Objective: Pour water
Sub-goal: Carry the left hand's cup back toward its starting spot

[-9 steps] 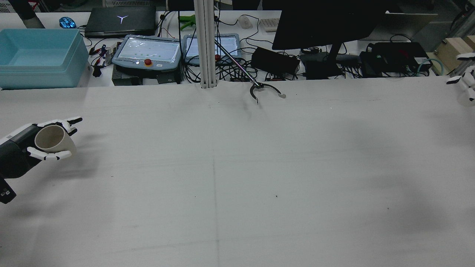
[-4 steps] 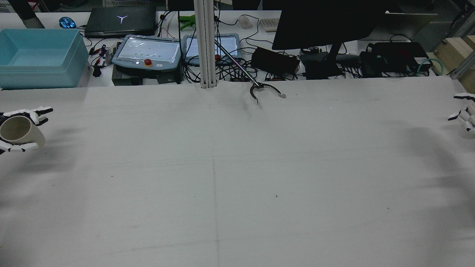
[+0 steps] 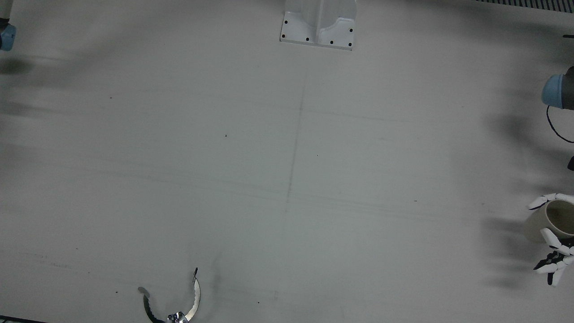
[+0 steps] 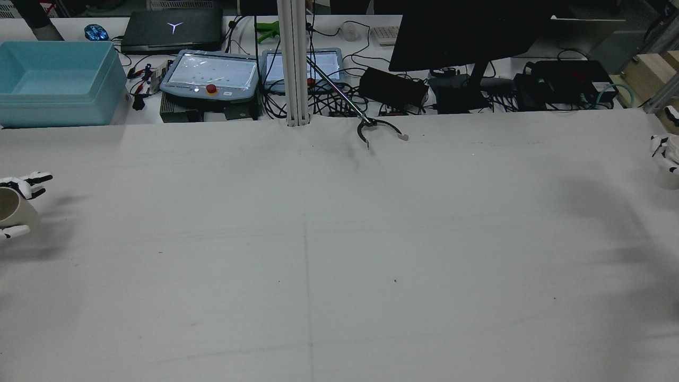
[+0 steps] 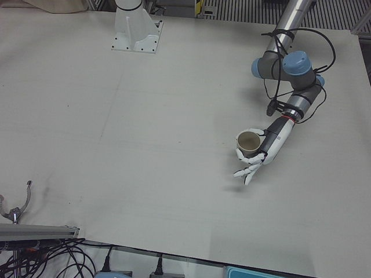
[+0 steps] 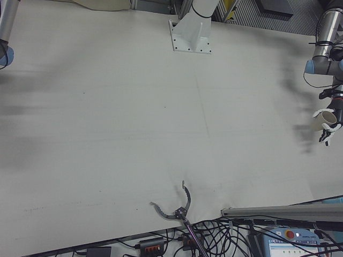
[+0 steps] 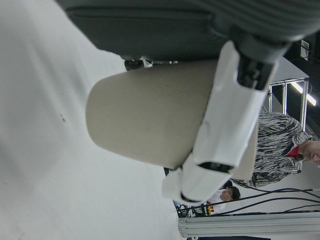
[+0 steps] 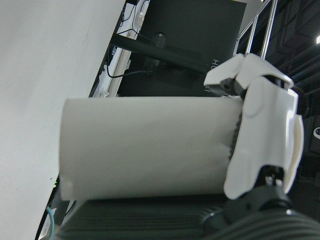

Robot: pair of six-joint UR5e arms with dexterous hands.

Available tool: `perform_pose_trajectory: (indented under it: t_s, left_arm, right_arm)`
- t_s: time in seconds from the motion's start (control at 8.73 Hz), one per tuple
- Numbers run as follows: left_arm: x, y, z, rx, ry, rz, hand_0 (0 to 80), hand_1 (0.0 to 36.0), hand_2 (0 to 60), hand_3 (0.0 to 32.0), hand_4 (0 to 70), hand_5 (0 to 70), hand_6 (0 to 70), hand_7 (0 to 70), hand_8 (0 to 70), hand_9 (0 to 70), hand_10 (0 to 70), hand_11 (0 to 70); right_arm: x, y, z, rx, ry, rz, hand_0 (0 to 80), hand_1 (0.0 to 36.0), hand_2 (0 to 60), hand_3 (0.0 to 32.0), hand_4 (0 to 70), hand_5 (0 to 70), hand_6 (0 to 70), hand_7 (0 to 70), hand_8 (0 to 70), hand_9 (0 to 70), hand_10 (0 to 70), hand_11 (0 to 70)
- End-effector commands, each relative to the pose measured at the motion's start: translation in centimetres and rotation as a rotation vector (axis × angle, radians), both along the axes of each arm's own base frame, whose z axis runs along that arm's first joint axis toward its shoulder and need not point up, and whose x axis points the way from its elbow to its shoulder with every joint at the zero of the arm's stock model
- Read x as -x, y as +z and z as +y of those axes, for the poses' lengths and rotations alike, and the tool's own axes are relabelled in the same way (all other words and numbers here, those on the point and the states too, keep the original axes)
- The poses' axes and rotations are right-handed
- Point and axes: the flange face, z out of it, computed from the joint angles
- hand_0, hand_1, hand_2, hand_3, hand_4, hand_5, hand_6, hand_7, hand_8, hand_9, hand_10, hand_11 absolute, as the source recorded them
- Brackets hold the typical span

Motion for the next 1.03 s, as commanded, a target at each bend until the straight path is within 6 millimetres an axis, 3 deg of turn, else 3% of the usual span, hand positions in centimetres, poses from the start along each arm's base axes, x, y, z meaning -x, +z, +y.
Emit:
perform_pose_trajectory:
  t_s: [0.0,0.11,0.23,0.34,0.46,0.57,0.69,0.92]
  left_arm:
    - [1.2,6.9,2.8,0.045,0.005,-0.061,80.0,36.0,22.8,0.0,40.6,70.0,16.0,14.6,3.7,1.5,4.0,9.0]
    - [1.3,7.4,2.9,0.041,0.003,-0.072,80.0,33.4,13.0,0.0,37.2,70.0,15.4,13.7,3.1,1.3,3.0,7.1]
    - [1.2,7.4,2.9,0.038,0.004,-0.081,78.8,28.4,7.2,0.0,32.4,70.0,14.4,12.6,2.3,1.1,1.8,5.0]
    - [1.4,8.5,3.3,0.052,0.005,-0.097,67.0,23.3,1.2,0.0,31.6,70.0,12.9,11.3,1.6,0.8,0.4,2.6]
    - [1.5,9.5,3.6,0.055,0.005,-0.103,58.2,17.0,0.0,0.0,34.6,40.2,11.1,9.5,1.2,0.5,0.0,0.0]
    - [1.5,9.9,3.7,0.055,0.006,-0.103,53.6,12.9,0.0,0.0,35.9,0.9,9.5,7.5,0.9,0.1,0.0,0.0]
    - [1.6,10.0,3.7,0.056,0.005,-0.103,51.4,10.4,0.0,0.0,32.7,0.0,8.2,5.5,0.6,0.0,0.0,0.0]
    - [1.8,10.1,3.7,0.052,0.001,-0.094,48.5,8.1,0.0,0.0,22.3,0.0,6.8,3.1,0.3,0.0,0.0,0.0]
  right_arm:
    - [-1.9,-4.7,0.1,-0.099,0.036,-0.023,53.9,17.9,0.0,9.8,0.0,4.7,2.1,0.0,0.0,0.0,0.0,0.0]
    - [-2.3,-4.7,0.4,-0.098,0.046,-0.021,53.0,16.9,0.0,14.4,0.0,4.4,3.6,0.0,0.0,0.0,0.0,0.0]
    - [-2.4,-4.7,0.3,-0.099,0.047,-0.021,52.9,17.5,0.0,12.0,0.0,4.6,6.0,0.0,0.2,0.0,0.0,0.0]
    - [-2.4,-4.9,0.2,-0.102,0.047,-0.021,52.6,17.8,0.0,10.4,0.0,4.8,7.3,0.0,0.4,0.0,0.0,0.0]
    - [-2.4,-5.1,0.1,-0.107,0.047,-0.022,52.7,18.2,0.0,10.4,0.0,4.9,7.8,0.0,0.5,0.0,0.0,0.0]
    - [-2.7,-5.9,-0.3,-0.124,0.054,-0.022,52.9,18.6,0.0,10.4,0.0,5.0,8.1,0.0,0.6,0.0,0.0,0.0]
    - [-2.8,-6.2,-0.4,-0.130,0.057,-0.022,53.3,19.1,0.0,12.2,0.5,5.0,8.2,0.0,0.6,0.0,0.0,0.0]
    - [-2.8,-6.3,-0.4,-0.130,0.058,-0.019,53.5,19.8,1.1,12.4,2.3,5.3,9.1,0.0,0.8,0.0,0.0,0.0]
